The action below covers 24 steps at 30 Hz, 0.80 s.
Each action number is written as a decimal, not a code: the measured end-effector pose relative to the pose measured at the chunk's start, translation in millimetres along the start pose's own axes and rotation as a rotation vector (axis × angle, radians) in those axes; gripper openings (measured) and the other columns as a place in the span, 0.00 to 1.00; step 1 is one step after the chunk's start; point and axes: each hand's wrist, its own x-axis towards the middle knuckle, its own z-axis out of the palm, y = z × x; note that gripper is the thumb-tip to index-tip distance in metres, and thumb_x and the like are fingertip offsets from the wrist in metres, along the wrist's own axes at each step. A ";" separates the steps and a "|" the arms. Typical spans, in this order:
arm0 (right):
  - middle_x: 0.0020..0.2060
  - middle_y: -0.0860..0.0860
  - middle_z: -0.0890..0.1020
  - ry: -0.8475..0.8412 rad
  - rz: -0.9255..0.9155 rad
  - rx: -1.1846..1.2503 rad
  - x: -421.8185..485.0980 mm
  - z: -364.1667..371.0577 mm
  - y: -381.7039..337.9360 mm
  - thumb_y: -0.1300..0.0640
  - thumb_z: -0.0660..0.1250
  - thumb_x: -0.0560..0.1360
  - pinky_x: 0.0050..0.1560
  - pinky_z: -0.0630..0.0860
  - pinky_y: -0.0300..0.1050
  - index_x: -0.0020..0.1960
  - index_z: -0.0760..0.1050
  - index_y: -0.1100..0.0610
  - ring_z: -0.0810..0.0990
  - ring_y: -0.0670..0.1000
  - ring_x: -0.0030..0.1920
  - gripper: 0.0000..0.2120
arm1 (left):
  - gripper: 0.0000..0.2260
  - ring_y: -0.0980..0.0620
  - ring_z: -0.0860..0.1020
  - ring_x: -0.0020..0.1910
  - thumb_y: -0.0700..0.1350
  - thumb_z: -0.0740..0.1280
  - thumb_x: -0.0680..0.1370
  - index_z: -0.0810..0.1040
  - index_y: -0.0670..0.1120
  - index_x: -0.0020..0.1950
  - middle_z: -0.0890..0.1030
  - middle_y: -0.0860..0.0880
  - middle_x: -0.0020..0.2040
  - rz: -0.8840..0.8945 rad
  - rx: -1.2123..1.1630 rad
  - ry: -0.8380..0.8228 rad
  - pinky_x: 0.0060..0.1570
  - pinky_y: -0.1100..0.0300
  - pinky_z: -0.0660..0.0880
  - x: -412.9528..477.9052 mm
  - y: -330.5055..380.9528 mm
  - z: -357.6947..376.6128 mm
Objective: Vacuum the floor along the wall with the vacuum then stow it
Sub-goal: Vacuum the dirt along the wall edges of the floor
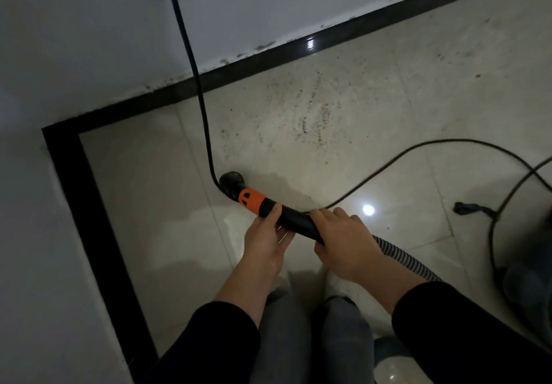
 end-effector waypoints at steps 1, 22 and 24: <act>0.58 0.51 0.76 -0.010 -0.004 -0.021 1.4 2.9 -2.0 0.57 0.62 0.75 0.52 0.69 0.49 0.67 0.68 0.54 0.73 0.55 0.55 0.21 | 0.16 0.46 0.80 0.53 0.42 0.65 0.80 0.73 0.39 0.67 0.80 0.38 0.59 -0.003 -0.008 0.005 0.43 0.58 0.78 2.3 -0.1 -3.5; 0.59 0.49 0.74 -0.089 -0.041 -0.088 -19.1 14.4 -1.1 0.59 0.61 0.76 0.56 0.67 0.48 0.67 0.65 0.52 0.71 0.54 0.57 0.20 | 0.10 0.44 0.80 0.49 0.39 0.65 0.79 0.73 0.37 0.60 0.81 0.38 0.51 -0.068 -0.114 0.057 0.42 0.55 0.77 -13.7 -24.5 -18.3; 0.60 0.49 0.74 -0.097 -0.037 -0.094 -21.5 14.6 0.0 0.59 0.61 0.76 0.56 0.66 0.48 0.68 0.65 0.52 0.71 0.54 0.57 0.21 | 0.09 0.44 0.80 0.48 0.39 0.65 0.80 0.73 0.37 0.58 0.80 0.37 0.51 -0.078 -0.106 0.061 0.41 0.55 0.77 -14.7 -26.9 -19.3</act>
